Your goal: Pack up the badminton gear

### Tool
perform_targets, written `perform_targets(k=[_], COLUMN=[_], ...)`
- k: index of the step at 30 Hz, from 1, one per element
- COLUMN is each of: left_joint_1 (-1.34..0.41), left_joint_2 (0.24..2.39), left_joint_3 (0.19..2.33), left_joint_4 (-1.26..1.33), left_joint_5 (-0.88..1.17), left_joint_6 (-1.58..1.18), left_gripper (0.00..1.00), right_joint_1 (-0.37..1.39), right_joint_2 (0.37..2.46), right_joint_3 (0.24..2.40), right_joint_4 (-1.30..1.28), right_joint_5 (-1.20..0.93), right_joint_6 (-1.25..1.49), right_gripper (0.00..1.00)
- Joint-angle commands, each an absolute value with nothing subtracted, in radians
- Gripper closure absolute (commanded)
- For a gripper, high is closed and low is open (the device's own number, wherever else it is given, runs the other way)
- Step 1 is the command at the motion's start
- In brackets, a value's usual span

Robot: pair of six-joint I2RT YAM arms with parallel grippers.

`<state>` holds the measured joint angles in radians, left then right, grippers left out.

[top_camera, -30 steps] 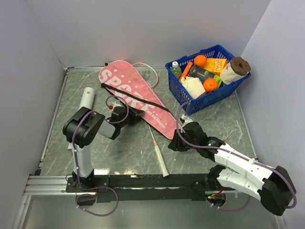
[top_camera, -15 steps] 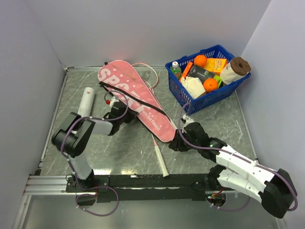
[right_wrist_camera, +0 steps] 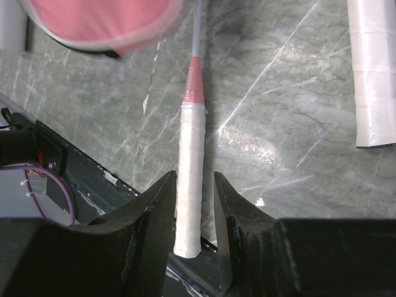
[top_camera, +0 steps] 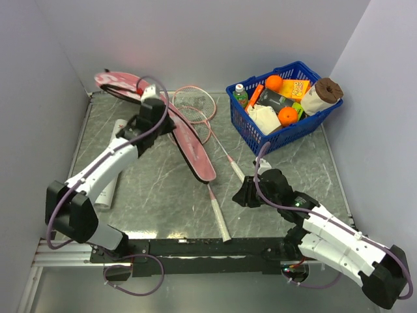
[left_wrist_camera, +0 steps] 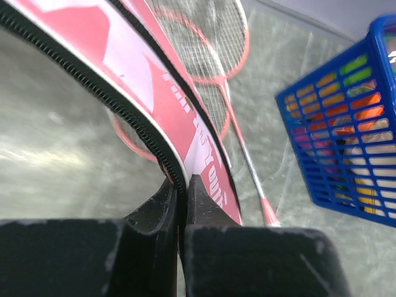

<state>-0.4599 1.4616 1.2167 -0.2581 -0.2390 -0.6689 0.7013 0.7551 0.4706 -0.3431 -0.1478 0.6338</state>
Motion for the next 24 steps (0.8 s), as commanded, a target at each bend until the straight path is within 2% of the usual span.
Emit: perform_targets(k=[1,9,14,19,24], left_joint_1=[-0.457,-0.475,-0.551,-0.584,-0.704], left_joint_2=[1.460,1.667,1.785,1.851,1.917], left_joint_3=[1.449,1.745,1.830,1.810,1.714], left_joint_4=[-0.610,-0.934,-1.067,-1.060,-1.075], left_joint_5=[-0.367,-0.400,-0.598,-0.704,-0.834], left_joint_6=[-0.403,-0.119,-0.011,0.041,0.023], left_gripper=[0.99,0.99,0.99,0.99,0.99], right_joint_1=[0.696,0.695,0.696,0.696,0.698], right_joint_2=[0.723,0.706,0.704,0.692,0.693], right_joint_3=[0.466,0.472,0.480,0.474,0.454], right_joint_4=[-0.360,-0.359,-0.367,-0.374,-0.371], right_joint_5=[-0.156,-0.186,-0.198,-0.196,-0.201], right_joint_6=[0.634,0.650,0.653,0.655,0.661], right_gripper=[0.62,0.62,0.62,0.62,0.62])
